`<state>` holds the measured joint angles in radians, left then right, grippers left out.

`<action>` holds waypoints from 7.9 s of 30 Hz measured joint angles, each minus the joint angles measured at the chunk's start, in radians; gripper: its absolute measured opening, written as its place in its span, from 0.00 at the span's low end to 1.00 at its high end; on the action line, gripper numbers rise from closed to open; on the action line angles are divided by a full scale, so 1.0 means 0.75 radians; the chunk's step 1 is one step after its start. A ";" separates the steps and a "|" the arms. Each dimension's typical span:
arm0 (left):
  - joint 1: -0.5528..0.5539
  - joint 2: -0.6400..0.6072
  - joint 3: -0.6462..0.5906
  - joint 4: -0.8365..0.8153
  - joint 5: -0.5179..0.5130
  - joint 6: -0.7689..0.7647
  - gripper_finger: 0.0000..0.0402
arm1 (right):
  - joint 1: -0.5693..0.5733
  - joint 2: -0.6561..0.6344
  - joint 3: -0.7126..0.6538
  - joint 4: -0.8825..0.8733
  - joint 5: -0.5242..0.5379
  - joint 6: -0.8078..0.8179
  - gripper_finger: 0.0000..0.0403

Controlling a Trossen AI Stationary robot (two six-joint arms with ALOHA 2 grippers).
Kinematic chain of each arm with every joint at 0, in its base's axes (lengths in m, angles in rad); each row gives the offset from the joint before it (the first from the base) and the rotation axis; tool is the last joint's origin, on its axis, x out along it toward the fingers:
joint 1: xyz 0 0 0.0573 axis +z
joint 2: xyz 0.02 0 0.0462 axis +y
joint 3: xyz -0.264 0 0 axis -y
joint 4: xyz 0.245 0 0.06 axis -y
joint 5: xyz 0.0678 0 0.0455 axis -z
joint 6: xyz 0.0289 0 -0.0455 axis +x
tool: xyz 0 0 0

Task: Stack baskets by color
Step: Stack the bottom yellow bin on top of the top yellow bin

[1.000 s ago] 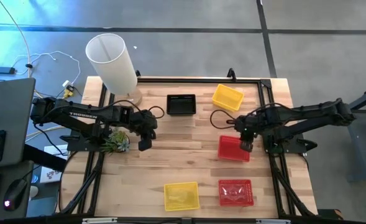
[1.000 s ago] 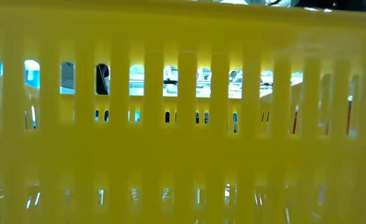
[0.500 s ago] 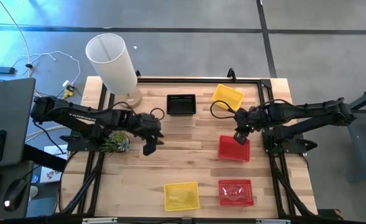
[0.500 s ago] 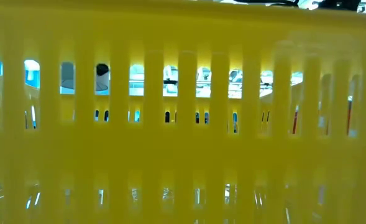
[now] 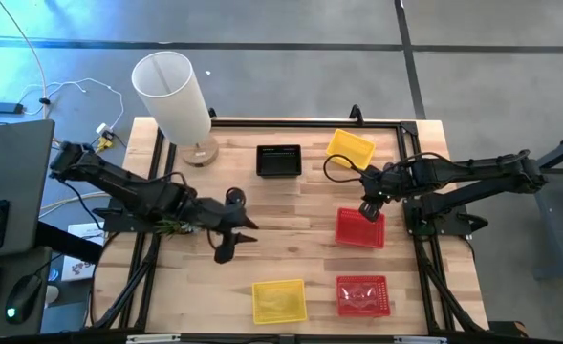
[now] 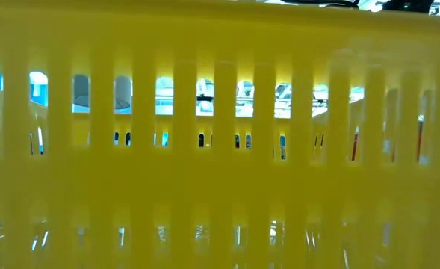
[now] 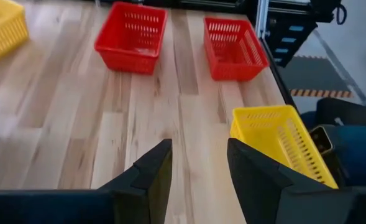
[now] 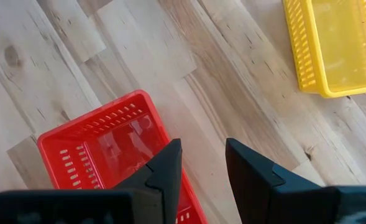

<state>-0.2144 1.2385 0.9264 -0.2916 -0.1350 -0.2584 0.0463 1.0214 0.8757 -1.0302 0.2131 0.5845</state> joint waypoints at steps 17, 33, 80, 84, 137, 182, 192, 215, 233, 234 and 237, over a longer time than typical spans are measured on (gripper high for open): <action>-0.243 0.289 0.060 0.078 -0.254 -0.146 0.35 | 0.000 0.000 0.001 0.004 0.039 0.003 0.28; -0.291 0.547 0.308 -0.039 -0.260 -0.148 0.35 | 0.000 0.001 0.001 0.016 0.061 0.003 0.28; -0.247 0.927 0.384 -0.111 -0.172 -0.227 0.02 | 0.000 0.000 0.001 0.037 0.112 0.060 0.28; -0.187 0.925 0.384 -0.110 -0.127 -0.143 0.01 | 0.000 0.000 0.001 0.038 0.169 0.100 0.28; 0.597 0.658 0.555 -0.465 -0.105 0.810 0.00 | -0.187 0.296 0.222 0.996 0.137 -0.913 0.28; 0.536 0.659 0.555 -0.526 -0.171 0.637 0.00 | -0.174 0.705 0.245 1.011 -0.038 -1.021 0.15; 0.537 0.659 0.555 -0.521 -0.152 0.622 0.00 | -0.174 0.705 0.245 1.004 -0.124 -0.985 0.29; 0.537 0.659 0.555 -0.380 -0.052 0.569 0.00 | -0.173 0.705 0.245 0.920 -0.100 -0.806 0.03; 0.530 0.659 0.555 -0.383 -0.080 0.663 0.27 | -0.173 0.705 0.245 0.887 -0.068 -0.711 0.00; 0.530 0.659 0.555 -0.383 -0.079 0.663 0.28 | -0.173 0.705 0.245 0.877 -0.059 -0.708 0.00; 0.530 0.658 0.555 -0.385 -0.094 0.663 0.31 | -0.173 0.705 0.245 0.855 -0.042 -0.668 0.00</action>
<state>0.1829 1.7318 1.3426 -0.5801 -0.2053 0.2387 -0.0837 1.5505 1.0592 -0.3887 0.1814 0.0832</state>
